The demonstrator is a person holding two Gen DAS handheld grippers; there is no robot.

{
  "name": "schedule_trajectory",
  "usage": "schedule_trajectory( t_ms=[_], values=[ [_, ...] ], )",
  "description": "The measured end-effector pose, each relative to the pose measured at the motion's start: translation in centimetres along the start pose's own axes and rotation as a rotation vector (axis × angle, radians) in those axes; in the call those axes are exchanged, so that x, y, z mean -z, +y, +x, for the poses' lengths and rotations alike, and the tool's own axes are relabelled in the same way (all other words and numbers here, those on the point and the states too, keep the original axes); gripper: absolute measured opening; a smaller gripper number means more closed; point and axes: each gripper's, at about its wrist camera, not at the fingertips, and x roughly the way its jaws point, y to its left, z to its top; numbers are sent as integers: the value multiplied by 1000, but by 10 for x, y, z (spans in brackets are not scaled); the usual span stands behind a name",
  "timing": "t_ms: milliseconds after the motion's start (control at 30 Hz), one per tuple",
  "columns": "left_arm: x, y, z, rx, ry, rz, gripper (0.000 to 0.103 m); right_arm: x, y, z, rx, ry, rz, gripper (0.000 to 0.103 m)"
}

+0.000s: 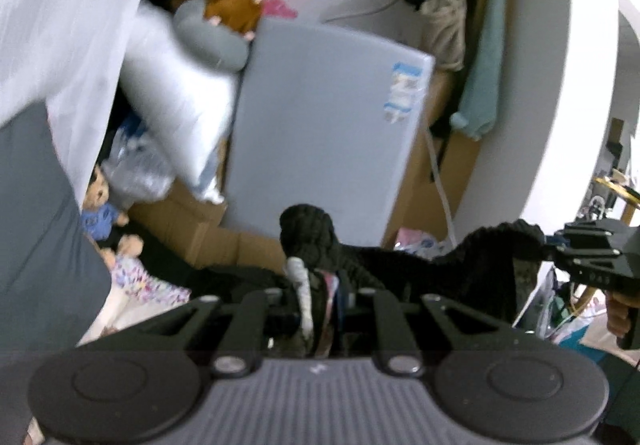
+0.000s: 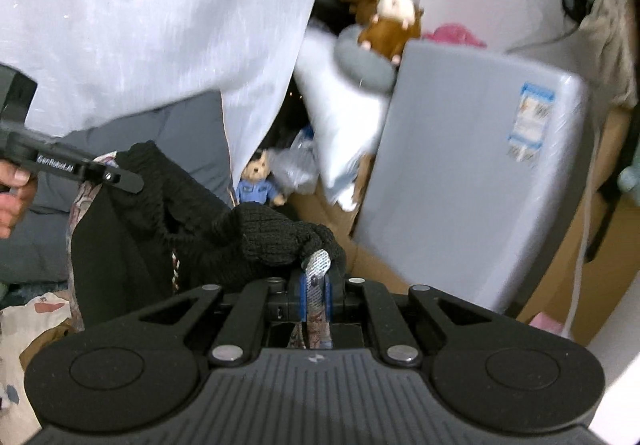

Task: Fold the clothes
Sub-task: 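Lift the black garment up with both tools, holding the waistband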

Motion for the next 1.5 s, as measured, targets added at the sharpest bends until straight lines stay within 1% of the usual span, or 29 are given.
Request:
schedule_trajectory(
  t_ms=[67, 167, 233, 333, 467, 600, 733, 800, 867, 967, 1133, 1233, 1367, 1500],
  values=[
    [-11, -24, -20, 23, -29, 10, 15, 3, -4, -28, 20, -16, 1, 9],
    [-20, -49, -39, 57, -64, 9, 15, 14, -5, -66, 48, -33, 18, 9],
    [-22, -60, -43, 75, -70, 26, 15, 22, -6, -91, 67, -44, 29, 9],
    [-19, -85, -49, 139, -78, 61, 15, 33, -8, -129, 95, -62, 46, 9],
    [-7, -112, -49, 252, -58, 61, 15, 47, -10, -180, 132, -85, 69, 9],
    [3, -131, -55, 315, -33, 61, 15, 62, -11, -230, 167, -107, 93, 9],
    [15, -152, -66, 372, 2, 87, 15, 77, -5, -270, 181, -119, 146, 9],
    [23, -163, -73, 411, 22, 106, 15, 83, -1, -284, 190, -128, 167, 9],
    [28, -171, -84, 439, 25, 117, 15, 90, 5, -299, 199, -144, 192, 9],
    [33, -179, -95, 461, 18, 123, 15, 99, 11, -318, 219, -169, 245, 9],
    [43, -191, -111, 517, 5, 131, 15, 113, 17, -339, 257, -209, 325, 9],
    [46, -195, -113, 533, 5, 134, 15, 119, 20, -344, 275, -216, 341, 9],
    [48, -195, -113, 539, 5, 138, 15, 123, 19, -348, 267, -225, 394, 9],
    [51, -190, -111, 542, 13, 130, 15, 127, 18, -343, 285, -215, 413, 9]
  ],
)
